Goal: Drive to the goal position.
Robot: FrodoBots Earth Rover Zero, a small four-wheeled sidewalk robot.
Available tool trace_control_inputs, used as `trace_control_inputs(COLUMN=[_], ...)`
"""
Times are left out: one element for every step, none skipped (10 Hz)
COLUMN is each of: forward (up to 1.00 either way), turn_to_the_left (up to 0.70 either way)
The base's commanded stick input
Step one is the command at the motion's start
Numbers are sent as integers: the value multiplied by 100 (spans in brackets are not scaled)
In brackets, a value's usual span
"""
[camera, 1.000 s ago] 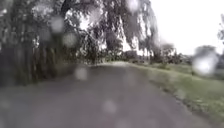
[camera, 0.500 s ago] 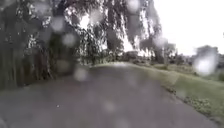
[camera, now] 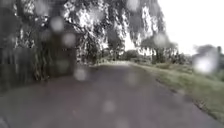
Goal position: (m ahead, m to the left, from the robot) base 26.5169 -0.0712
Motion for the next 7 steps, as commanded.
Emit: trace_control_inputs(forward=[100,100,100,100,100,100,100], turn_to_the_left=[0,0,0,0,0,0,0])
